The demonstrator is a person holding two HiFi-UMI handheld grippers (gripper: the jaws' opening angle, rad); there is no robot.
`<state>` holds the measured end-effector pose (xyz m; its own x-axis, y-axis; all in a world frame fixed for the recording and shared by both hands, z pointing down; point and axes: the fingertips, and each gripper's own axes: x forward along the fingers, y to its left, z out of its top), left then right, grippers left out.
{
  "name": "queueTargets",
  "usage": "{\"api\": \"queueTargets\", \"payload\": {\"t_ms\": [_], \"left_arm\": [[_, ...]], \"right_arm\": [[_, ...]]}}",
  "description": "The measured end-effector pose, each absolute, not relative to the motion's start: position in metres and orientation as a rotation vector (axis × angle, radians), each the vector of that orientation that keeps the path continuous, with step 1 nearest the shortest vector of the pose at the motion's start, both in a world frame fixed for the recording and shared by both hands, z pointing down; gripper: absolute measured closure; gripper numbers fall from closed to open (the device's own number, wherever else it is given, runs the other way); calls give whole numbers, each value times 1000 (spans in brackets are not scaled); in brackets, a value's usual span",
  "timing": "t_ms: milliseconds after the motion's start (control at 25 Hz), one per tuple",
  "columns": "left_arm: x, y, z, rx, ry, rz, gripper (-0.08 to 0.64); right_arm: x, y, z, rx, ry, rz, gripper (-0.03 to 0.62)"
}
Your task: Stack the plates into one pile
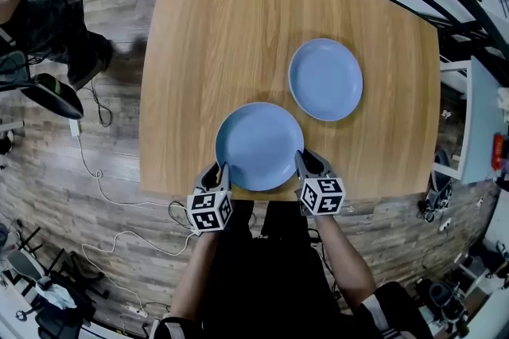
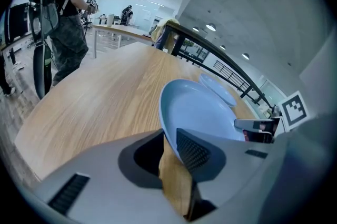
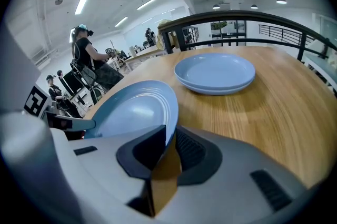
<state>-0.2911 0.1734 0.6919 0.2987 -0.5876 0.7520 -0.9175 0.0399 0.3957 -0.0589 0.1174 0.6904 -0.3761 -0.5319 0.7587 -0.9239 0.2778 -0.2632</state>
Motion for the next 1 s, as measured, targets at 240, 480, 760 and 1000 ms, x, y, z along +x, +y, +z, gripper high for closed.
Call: {"api": "queueTargets", "payload": {"t_ms": [240,480,760,1000], "left_arm": [[-296,172,668,1680,-1398,422,471],[-291,172,639,1722,-1392,414,471],[-277,168,609,1746,-1422,394,472],[-255,169,591,1754,-1433,377,471]], "right_arm": [[-64,114,664,1336,-2039,935,522],[-58,117,631,1380,-2061,920,523],[-44,115,604,1398,-2095,912,523],[-24,110,583,1409,-2123,904,528]]}}
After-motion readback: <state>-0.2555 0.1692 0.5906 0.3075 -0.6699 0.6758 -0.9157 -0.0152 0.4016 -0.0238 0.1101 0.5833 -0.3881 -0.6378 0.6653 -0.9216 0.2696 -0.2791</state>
